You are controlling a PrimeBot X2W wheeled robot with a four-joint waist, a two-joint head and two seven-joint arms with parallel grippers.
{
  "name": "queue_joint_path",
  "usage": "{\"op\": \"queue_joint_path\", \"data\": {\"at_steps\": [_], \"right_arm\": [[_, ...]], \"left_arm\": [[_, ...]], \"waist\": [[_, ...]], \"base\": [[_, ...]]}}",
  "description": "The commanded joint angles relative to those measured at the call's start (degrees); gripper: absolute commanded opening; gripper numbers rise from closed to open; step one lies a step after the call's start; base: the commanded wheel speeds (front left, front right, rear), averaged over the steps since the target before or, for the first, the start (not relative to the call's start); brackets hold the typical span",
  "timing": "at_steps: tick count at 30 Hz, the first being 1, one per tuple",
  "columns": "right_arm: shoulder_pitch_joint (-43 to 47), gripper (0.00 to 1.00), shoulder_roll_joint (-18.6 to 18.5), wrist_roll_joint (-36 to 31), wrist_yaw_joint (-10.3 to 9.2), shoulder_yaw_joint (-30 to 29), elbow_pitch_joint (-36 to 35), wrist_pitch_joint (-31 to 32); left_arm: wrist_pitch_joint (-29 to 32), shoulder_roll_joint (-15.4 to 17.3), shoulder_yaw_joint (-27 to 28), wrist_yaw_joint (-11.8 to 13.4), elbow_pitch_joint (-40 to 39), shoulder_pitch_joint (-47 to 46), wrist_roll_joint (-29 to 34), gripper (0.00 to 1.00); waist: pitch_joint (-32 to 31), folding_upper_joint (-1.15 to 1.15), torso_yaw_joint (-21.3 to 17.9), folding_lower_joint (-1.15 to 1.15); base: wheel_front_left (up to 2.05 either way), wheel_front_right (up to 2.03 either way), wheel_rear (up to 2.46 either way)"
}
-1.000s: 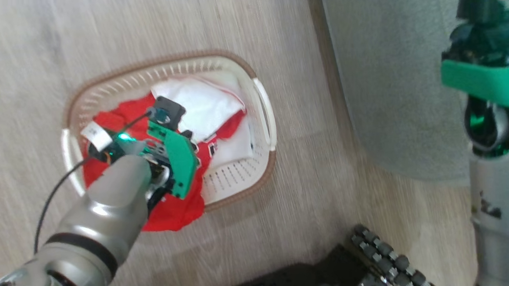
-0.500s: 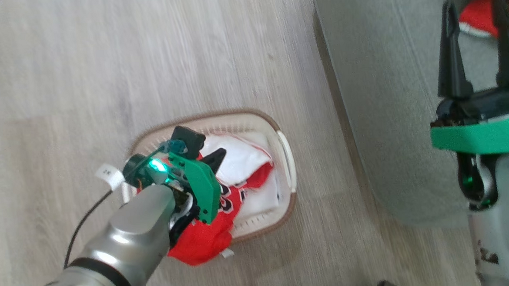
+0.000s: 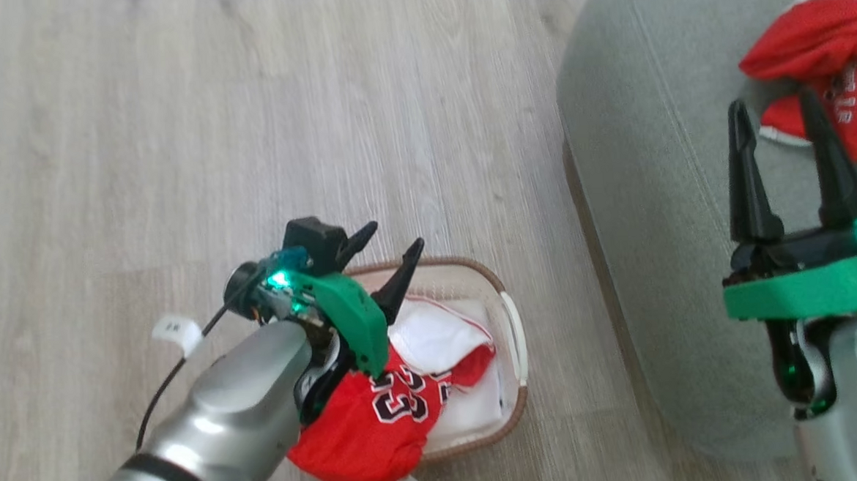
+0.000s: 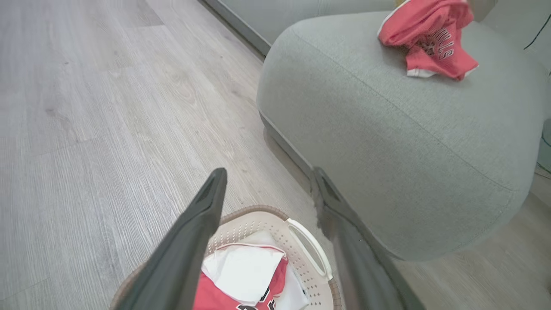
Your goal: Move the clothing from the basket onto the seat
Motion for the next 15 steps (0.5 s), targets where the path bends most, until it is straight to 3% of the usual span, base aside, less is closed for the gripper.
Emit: {"op": "queue_joint_path", "data": {"at_steps": [1,7,15], "right_arm": [[0.5,1.0,-0.8,0.4,-0.02,1.2,-1.7,0.4],[3.8,1.0,-1.1,0.9,-0.02,0.7,-2.0,1.0],[7.8,1.0,-1.1,1.6,-0.02,0.5,-2.6,1.5]], "left_arm": [[-0.8,2.4,2.4,1.1,-3.0,-0.1,0.3,1.0],[-0.9,7.4,6.0,5.7,-13.1,3.1,1.0,1.0],[-0.8,17.1,10.9,13.3,-28.3,9.5,0.0,1.0]], "waist": [[-2.4,-0.01,1.1,0.01],[-6.2,-0.01,2.6,0.01],[-9.2,-0.01,4.3,0.01]], "base": [[0.0,0.0,0.0],[0.0,0.0,0.0],[0.0,0.0,0.0]]}}
